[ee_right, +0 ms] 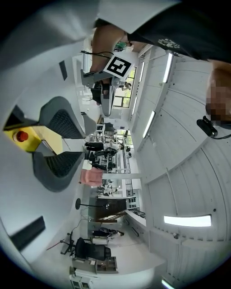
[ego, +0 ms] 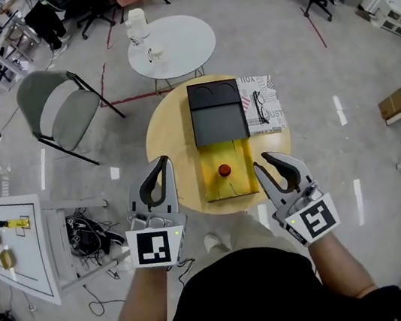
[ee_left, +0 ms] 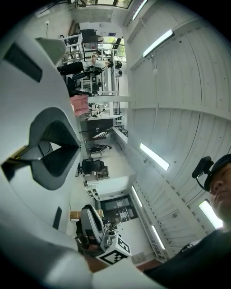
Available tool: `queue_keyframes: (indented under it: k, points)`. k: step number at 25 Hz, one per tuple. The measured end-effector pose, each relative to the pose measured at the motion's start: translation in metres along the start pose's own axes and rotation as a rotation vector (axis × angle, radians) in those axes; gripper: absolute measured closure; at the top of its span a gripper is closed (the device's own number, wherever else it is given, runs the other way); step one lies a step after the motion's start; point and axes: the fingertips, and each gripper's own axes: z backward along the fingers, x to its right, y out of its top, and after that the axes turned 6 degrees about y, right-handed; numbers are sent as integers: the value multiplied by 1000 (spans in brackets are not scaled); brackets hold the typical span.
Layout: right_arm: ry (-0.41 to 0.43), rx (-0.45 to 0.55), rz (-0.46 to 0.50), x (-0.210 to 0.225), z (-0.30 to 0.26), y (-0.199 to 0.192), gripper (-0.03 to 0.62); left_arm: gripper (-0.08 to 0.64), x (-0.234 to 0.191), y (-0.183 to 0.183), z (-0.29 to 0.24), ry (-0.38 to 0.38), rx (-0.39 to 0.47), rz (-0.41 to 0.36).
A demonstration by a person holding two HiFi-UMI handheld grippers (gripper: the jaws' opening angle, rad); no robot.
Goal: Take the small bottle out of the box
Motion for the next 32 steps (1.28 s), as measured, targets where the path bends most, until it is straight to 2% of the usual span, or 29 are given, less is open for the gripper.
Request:
queue_keyframes:
  k: [6, 22, 32]
  points:
    - [12, 10, 18, 0, -16, -19, 485, 546, 4, -20, -2, -11, -16, -1]
    - [107, -109, -5, -1, -58, -104, 465, 546, 3, -59, -16, -4, -55, -5]
    - [179, -199, -1, -8, -85, -153, 446, 546, -5, -84, -22, 34, -89, 26]
